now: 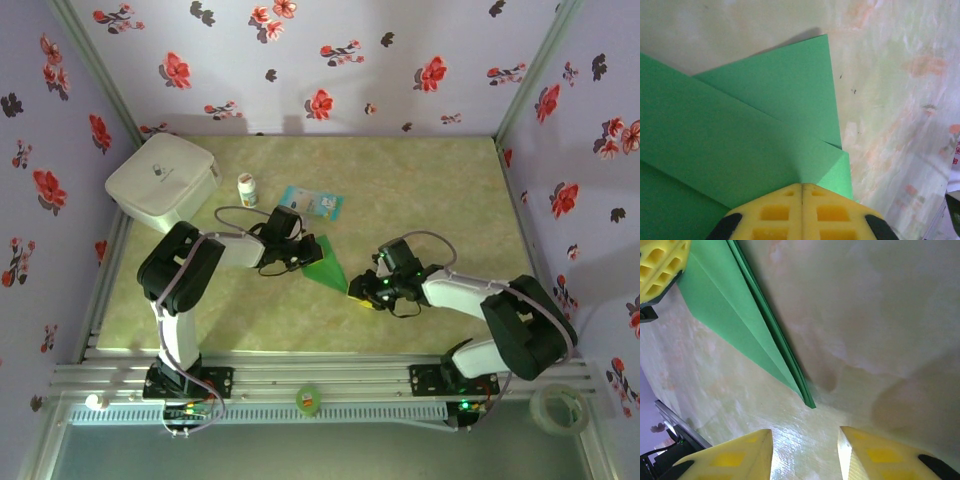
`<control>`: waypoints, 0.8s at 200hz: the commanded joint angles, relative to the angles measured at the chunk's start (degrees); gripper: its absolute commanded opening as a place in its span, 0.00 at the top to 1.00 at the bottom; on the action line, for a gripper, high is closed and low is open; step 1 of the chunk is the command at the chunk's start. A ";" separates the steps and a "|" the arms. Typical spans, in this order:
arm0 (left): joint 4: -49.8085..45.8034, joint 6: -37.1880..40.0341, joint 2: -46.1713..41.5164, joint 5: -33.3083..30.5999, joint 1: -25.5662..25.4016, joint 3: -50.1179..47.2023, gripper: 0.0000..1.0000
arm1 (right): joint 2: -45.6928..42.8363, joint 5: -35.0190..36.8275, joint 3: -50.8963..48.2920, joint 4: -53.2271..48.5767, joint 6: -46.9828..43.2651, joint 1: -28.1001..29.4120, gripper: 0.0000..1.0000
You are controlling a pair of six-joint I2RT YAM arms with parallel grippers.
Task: Fold a paper plane with a square sheet of paper (pick it up from the middle)
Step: Turn over the paper at the center of the table.
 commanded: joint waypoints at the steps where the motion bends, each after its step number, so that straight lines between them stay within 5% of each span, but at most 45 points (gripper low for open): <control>1: -3.41 -0.68 1.60 -1.99 0.97 -1.83 0.97 | 1.34 -0.31 1.20 3.26 3.19 -0.34 0.63; 160: -2.24 -1.75 1.84 -1.11 1.42 -1.79 0.97 | 4.12 0.95 2.29 4.77 5.47 -0.87 0.68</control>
